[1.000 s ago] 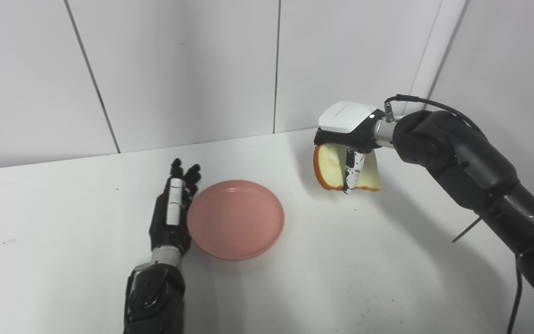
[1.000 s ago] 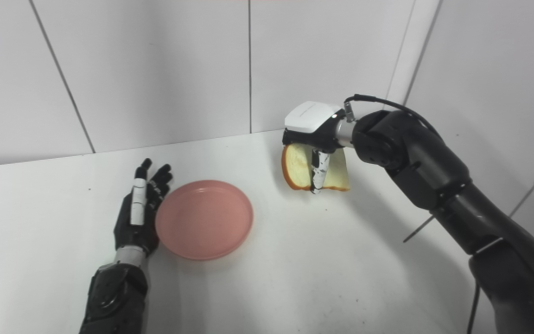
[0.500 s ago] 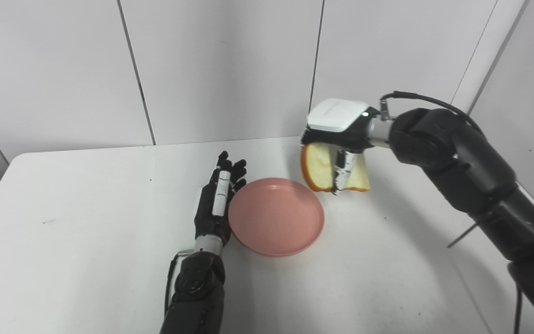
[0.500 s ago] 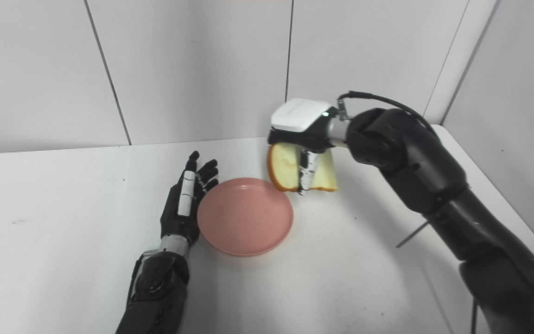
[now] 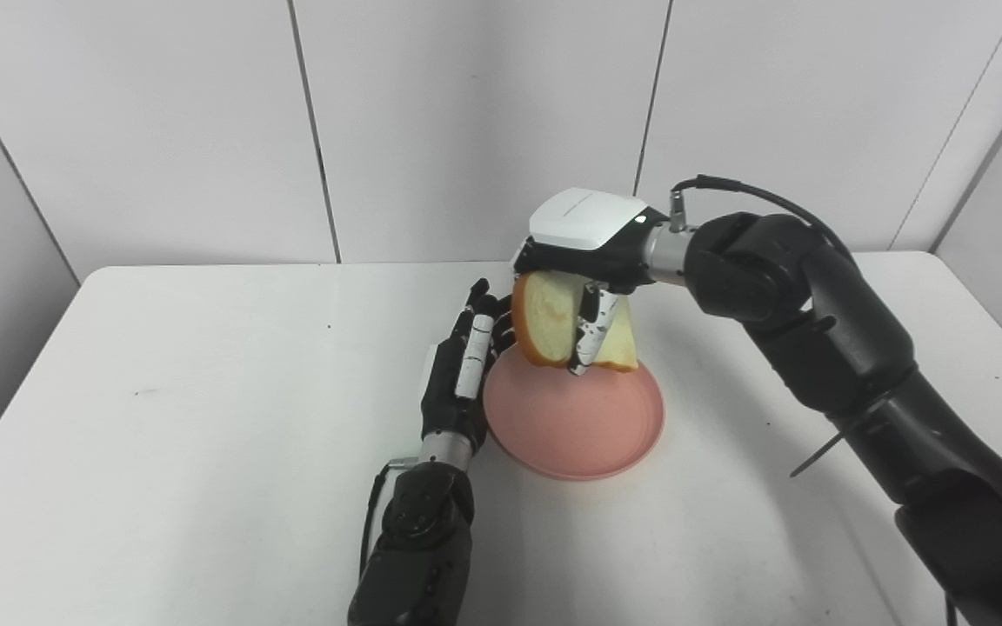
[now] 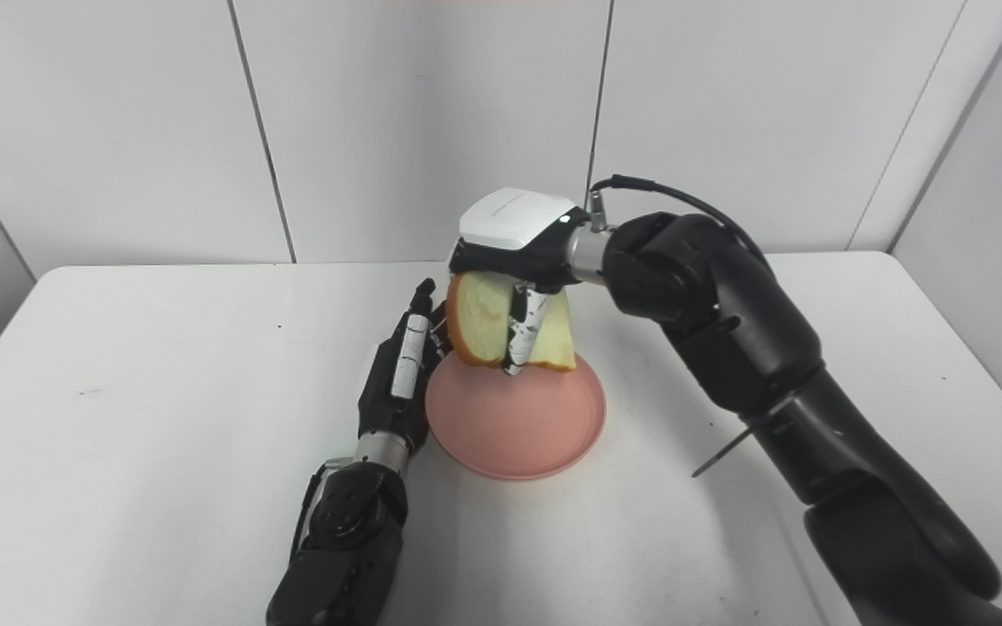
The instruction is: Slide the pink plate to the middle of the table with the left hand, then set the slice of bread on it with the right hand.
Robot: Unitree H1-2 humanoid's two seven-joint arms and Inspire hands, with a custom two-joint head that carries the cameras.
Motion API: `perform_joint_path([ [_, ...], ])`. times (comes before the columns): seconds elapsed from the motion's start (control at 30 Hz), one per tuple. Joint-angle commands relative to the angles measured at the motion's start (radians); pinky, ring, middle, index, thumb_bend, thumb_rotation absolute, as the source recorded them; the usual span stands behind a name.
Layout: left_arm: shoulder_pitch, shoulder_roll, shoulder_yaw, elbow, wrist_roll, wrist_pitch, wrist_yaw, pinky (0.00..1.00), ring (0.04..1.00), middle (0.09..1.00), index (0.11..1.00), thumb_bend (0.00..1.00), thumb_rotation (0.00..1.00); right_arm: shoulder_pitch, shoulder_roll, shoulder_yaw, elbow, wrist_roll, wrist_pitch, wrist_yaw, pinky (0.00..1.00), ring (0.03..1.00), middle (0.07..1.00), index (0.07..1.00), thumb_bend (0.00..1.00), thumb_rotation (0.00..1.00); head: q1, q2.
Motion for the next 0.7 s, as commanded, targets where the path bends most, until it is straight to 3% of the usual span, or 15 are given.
perform_joint_path([
  [0.0,0.051,0.009,0.009,0.040,-0.002,0.050,0.017,0.90,0.886,0.864,0.937,0.82,0.82,-0.042,0.014,-0.013,-0.006,0.010,0.021,-0.031,0.33,0.400,0.483,0.487,0.52,0.16,-0.006,0.003],
  [0.43,0.073,0.015,0.013,-0.016,-0.005,0.097,0.021,0.90,0.869,0.837,0.897,0.82,0.81,-0.016,0.038,-0.003,-0.015,-0.021,0.043,-0.018,0.36,0.430,0.503,0.489,0.52,0.16,-0.053,0.015],
  [0.67,0.089,0.020,0.016,-0.054,-0.011,0.131,0.016,0.90,0.859,0.833,0.895,0.79,0.79,-0.008,0.049,-0.004,-0.009,-0.017,0.059,-0.016,0.32,0.399,0.474,0.487,0.52,0.16,-0.072,0.019],
])
